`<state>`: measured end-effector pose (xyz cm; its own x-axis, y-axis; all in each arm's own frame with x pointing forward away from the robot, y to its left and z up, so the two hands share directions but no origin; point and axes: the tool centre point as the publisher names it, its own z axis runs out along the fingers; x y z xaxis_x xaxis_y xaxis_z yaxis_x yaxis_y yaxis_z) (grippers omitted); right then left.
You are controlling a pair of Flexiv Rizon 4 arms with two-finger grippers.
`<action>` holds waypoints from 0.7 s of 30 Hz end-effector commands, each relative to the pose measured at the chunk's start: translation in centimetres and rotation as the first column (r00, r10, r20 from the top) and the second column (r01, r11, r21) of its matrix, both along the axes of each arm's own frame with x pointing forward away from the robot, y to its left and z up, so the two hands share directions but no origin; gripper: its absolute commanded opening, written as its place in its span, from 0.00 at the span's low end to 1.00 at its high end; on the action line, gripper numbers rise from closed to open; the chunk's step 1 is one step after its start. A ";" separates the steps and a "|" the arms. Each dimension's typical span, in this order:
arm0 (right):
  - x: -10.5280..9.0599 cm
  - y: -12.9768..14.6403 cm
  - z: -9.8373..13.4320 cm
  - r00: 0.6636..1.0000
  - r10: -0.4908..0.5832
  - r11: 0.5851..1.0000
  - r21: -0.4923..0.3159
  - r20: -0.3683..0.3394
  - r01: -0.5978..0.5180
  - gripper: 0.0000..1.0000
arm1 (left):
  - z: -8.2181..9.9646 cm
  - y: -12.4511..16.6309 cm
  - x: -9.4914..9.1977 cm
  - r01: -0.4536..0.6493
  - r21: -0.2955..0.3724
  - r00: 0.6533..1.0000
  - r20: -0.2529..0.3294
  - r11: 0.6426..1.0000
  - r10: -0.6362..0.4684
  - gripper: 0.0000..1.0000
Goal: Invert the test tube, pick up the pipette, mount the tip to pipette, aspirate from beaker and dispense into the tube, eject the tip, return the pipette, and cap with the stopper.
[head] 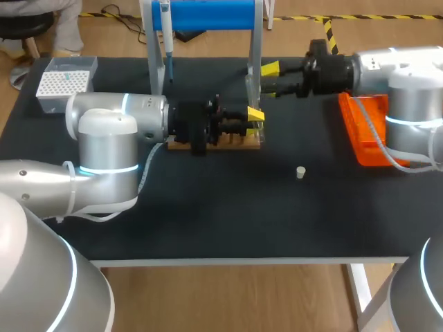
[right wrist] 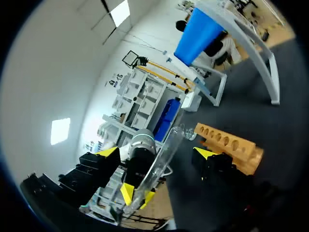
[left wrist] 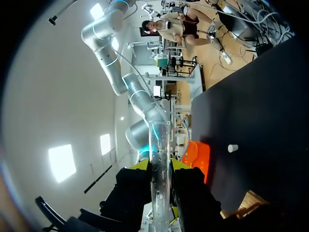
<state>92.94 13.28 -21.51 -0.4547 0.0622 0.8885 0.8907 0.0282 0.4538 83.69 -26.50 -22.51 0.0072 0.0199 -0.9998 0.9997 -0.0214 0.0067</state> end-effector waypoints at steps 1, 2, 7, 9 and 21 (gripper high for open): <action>-0.7 -1.4 -0.1 0.975 -0.034 0.999 -0.035 0.219 0.042 1.00 | -0.1 -0.1 0.1 0.001 -0.003 1.000 0.003 1.000 -0.001 0.00; -0.7 -1.6 -0.3 0.962 -0.037 0.998 -0.048 0.269 0.052 1.00 | -0.1 -0.1 0.1 0.001 -0.003 1.000 0.003 1.000 -0.001 0.00; -0.5 -2.7 -1.5 0.858 -0.027 0.983 -0.142 0.512 0.116 1.00 | -0.1 -0.1 0.1 0.001 -0.003 1.000 0.003 1.000 -0.001 0.00; -0.2 -2.9 -1.8 0.837 -0.041 0.976 -0.157 0.546 0.151 1.00 | -0.1 -0.1 0.1 0.001 -0.003 1.000 0.003 1.000 -0.001 0.00; -0.2 -2.9 -1.8 0.837 -0.041 0.976 -0.157 0.546 0.151 1.00 | -0.1 -0.1 0.1 0.001 -0.003 1.000 0.003 1.000 -0.001 0.00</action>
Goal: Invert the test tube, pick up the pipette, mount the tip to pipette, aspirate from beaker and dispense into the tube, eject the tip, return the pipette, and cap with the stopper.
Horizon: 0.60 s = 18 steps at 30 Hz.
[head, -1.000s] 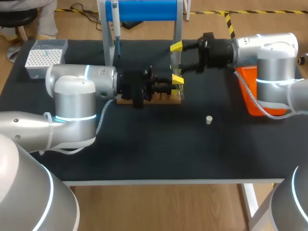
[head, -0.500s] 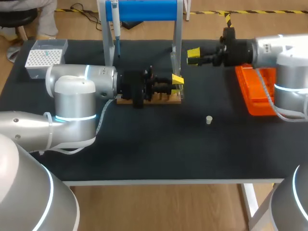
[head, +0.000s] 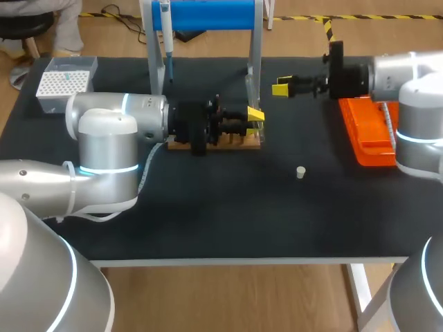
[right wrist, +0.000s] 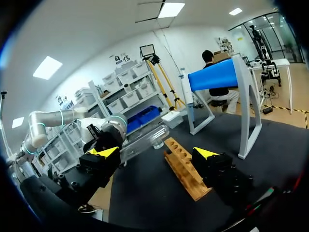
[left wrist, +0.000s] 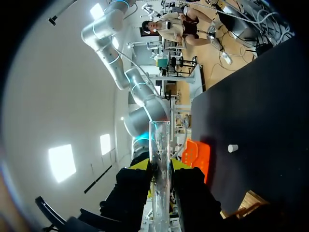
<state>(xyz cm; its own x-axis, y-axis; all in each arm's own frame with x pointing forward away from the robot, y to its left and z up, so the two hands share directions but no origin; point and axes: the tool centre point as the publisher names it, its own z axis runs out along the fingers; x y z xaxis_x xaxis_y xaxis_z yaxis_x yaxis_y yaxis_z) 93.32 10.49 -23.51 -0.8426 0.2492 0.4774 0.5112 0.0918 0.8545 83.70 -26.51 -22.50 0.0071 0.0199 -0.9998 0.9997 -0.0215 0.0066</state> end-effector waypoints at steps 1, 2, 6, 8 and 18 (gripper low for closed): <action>-0.6 -0.1 0.2 1.000 -0.020 1.000 -0.007 0.003 0.020 1.00 | -0.1 -0.1 0.1 0.001 -0.004 1.000 0.003 1.000 -0.001 0.00; -0.5 0.1 0.0 1.000 -0.005 1.000 -0.025 0.002 0.005 1.00 | -0.1 -0.1 0.1 0.001 -0.004 1.000 0.003 1.000 -0.001 0.00; 0.2 -0.3 -0.7 0.999 0.031 0.996 -0.090 0.024 -0.029 1.00 | -0.1 -0.1 0.1 0.001 -0.004 1.000 0.003 1.000 -0.001 0.00; 0.5 -0.7 -0.8 0.997 0.049 0.992 -0.123 0.061 -0.041 1.00 | -0.1 -0.1 0.1 0.001 -0.004 1.000 0.003 1.000 -0.001 0.00; 0.9 -1.2 -2.2 0.949 0.020 0.962 -0.265 0.314 0.067 1.00 | -0.1 -0.1 0.1 0.001 -0.004 1.000 0.003 1.000 -0.001 0.00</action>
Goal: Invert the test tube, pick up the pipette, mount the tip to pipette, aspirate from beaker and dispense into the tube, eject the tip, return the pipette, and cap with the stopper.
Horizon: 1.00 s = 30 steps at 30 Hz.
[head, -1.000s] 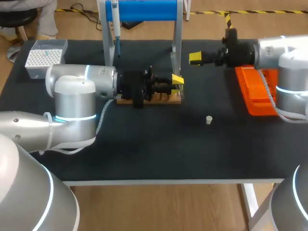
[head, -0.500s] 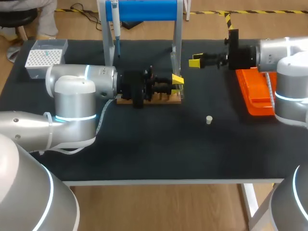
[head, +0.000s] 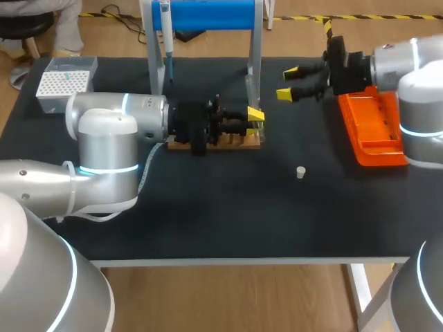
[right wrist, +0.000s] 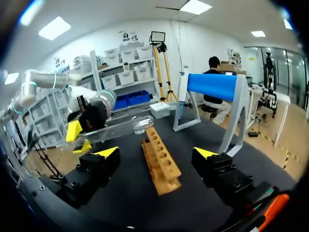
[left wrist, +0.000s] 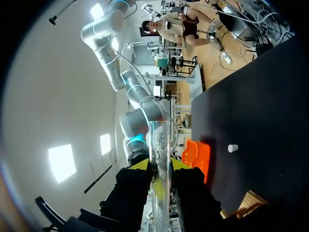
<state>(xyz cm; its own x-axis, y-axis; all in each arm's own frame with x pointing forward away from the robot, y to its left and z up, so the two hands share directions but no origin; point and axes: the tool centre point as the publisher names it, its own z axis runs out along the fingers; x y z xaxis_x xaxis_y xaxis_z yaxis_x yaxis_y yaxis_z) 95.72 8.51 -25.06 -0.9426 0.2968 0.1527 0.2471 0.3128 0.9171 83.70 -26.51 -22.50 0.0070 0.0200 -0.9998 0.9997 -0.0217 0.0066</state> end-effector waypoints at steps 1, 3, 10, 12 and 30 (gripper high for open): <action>-1.6 1.0 -1.0 0.997 -0.068 0.997 -0.046 0.047 0.070 1.00 | -0.1 -0.1 0.1 0.000 -0.004 1.000 0.003 1.000 0.000 0.00; -2.1 1.1 -1.6 0.995 -0.088 0.994 -0.054 0.047 0.090 1.00 | -0.1 -0.1 0.1 0.000 -0.004 1.000 0.003 1.000 0.000 0.00; -3.5 1.9 -4.0 0.990 -0.133 0.986 -0.093 0.057 0.138 1.00 | -0.1 -0.1 0.1 0.000 -0.004 1.000 0.003 1.000 0.000 0.00; -3.9 2.1 -4.6 0.989 -0.133 0.985 -0.098 0.064 0.139 1.00 | -0.1 -0.1 0.1 0.000 -0.004 1.000 0.003 1.000 0.000 0.00; -2.5 4.4 -8.5 0.982 -0.098 0.976 -0.178 0.159 0.126 1.00 | -0.1 -0.1 0.1 0.000 -0.004 1.000 0.003 1.000 0.000 0.00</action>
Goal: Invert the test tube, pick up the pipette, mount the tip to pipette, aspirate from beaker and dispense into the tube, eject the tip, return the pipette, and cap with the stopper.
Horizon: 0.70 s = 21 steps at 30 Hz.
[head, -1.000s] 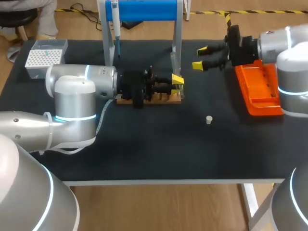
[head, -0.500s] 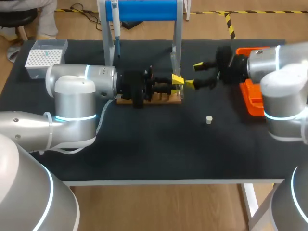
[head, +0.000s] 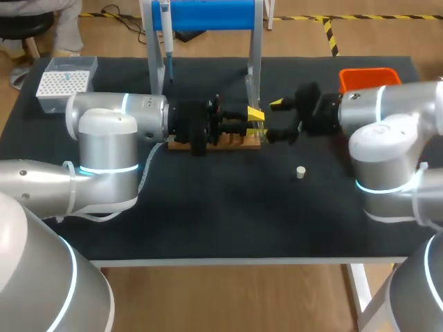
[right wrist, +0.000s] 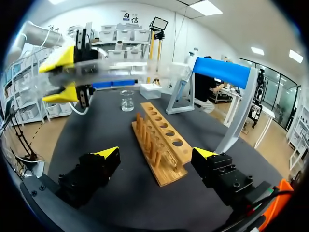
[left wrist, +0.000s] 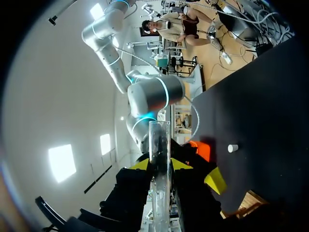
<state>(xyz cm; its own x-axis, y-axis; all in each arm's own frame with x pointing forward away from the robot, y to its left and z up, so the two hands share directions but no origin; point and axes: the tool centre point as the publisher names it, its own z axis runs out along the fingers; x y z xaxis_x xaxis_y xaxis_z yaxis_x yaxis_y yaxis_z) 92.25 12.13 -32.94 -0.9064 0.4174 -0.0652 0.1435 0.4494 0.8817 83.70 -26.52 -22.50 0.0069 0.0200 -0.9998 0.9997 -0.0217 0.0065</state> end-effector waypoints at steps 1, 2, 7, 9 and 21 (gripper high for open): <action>1.1 0.9 -0.8 1.000 0.005 1.000 -0.013 -0.018 -0.005 1.00 | -0.1 -0.1 0.1 0.000 -0.004 1.000 0.003 1.000 0.000 0.00; 1.2 0.9 -0.8 1.000 0.005 1.000 -0.015 -0.019 -0.005 1.00 | -0.1 -0.1 0.1 0.000 -0.004 1.000 0.003 1.000 0.000 0.00; 1.5 0.9 -1.0 0.999 0.004 1.000 -0.015 -0.032 -0.005 1.00 | -0.1 -0.1 0.1 0.000 -0.004 1.000 0.003 1.000 0.000 0.00; 1.6 0.9 -1.2 0.999 0.006 1.000 -0.015 -0.036 -0.007 1.00 | -0.1 -0.1 0.1 0.000 -0.004 1.000 0.003 1.000 0.000 0.00; 1.3 0.7 -1.5 0.998 0.035 0.999 -0.011 -0.049 -0.036 1.00 | -0.1 -0.1 0.1 0.000 -0.004 1.000 0.003 1.000 0.000 0.00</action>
<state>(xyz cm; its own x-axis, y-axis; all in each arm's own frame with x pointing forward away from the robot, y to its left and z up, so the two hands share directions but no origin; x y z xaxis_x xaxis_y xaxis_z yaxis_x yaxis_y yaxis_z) 93.49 13.14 -34.50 -0.9196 0.3918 -0.0302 0.1703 0.4666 0.8679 83.70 -26.52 -22.50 0.0069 0.0200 -0.9998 0.9997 -0.0217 0.0065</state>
